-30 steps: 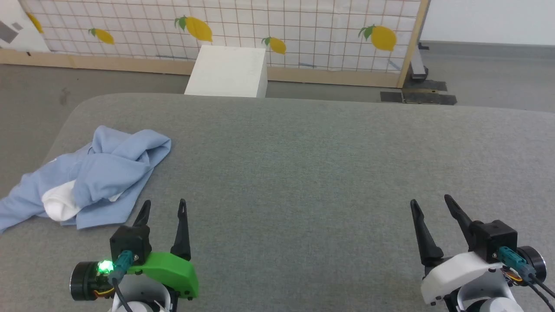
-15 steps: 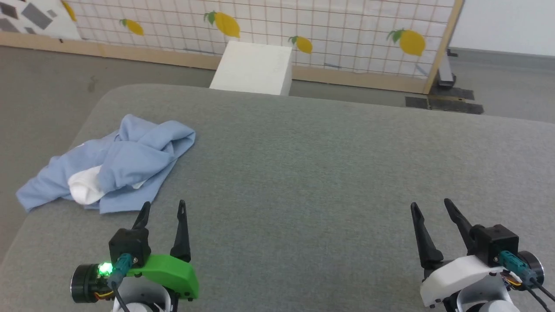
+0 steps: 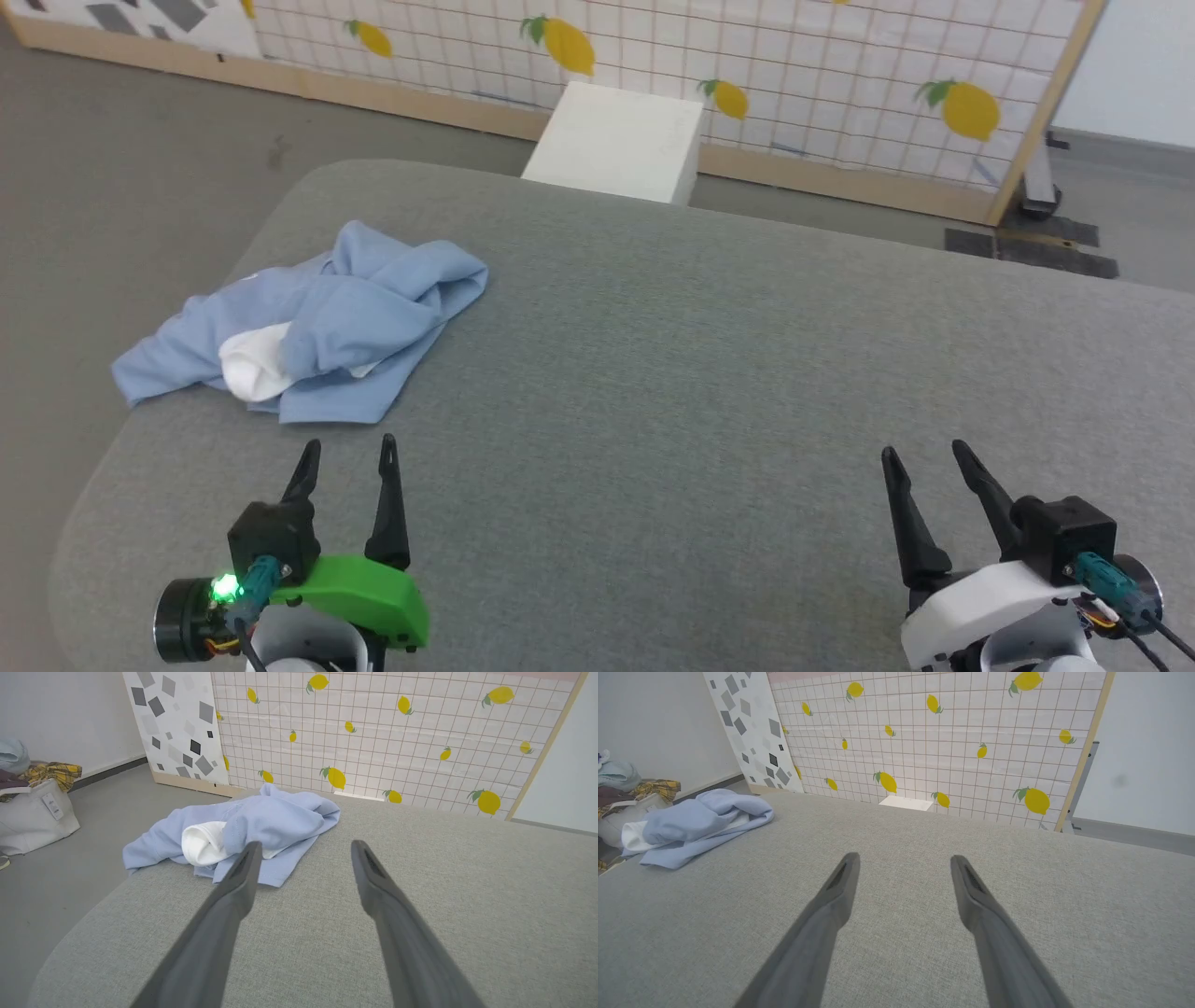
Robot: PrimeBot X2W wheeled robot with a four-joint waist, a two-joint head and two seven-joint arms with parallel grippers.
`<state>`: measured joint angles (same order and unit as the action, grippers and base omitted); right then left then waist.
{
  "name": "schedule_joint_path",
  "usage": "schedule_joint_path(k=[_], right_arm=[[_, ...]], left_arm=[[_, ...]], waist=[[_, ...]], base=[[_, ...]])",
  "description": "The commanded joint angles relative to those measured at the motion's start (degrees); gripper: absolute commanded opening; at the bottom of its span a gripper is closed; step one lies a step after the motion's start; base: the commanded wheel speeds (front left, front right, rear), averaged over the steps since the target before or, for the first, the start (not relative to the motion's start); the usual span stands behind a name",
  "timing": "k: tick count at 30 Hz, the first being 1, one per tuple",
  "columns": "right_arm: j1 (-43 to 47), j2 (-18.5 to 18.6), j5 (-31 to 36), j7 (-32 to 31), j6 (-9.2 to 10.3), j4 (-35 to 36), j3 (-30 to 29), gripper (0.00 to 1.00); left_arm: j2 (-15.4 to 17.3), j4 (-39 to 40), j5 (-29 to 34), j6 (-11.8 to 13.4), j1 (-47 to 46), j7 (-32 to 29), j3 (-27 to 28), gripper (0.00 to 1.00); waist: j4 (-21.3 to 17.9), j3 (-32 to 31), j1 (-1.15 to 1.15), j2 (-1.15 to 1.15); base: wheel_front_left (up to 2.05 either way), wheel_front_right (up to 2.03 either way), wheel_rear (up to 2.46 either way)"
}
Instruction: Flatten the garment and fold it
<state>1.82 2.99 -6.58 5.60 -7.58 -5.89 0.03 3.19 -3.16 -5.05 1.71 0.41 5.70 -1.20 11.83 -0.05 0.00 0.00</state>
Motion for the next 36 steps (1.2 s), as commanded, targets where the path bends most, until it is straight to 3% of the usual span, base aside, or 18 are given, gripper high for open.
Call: schedule_joint_path(k=[1, 11, 36], right_arm=[[0.5, 0.0, -0.6, 0.7, 0.04, -0.5, 0.2, 1.0], [0.7, -0.1, -2.1, 2.1, 0.04, -2.1, 0.7, 1.0], [1.4, -0.1, -2.4, 5.1, 0.06, -4.4, 1.1, 1.0]], left_arm=[[-0.1, -0.2, -0.4, 0.4, 1.2, 0.6, -0.2, 1.0], [-0.2, -0.9, -1.0, 0.5, 1.6, 2.0, 0.2, 1.0], [0.1, -1.9, -1.0, 2.2, 2.8, 5.0, -0.6, 1.0]], waist=[[1.3, 0.0, 0.0, 0.0], [5.3, -0.4, 0.0, 0.0], [10.7, -1.3, 0.0, 0.0]], base=[[0.0, 0.0, 0.0], [0.0, 0.0, 0.0], [0.0, 0.0, 0.0]])
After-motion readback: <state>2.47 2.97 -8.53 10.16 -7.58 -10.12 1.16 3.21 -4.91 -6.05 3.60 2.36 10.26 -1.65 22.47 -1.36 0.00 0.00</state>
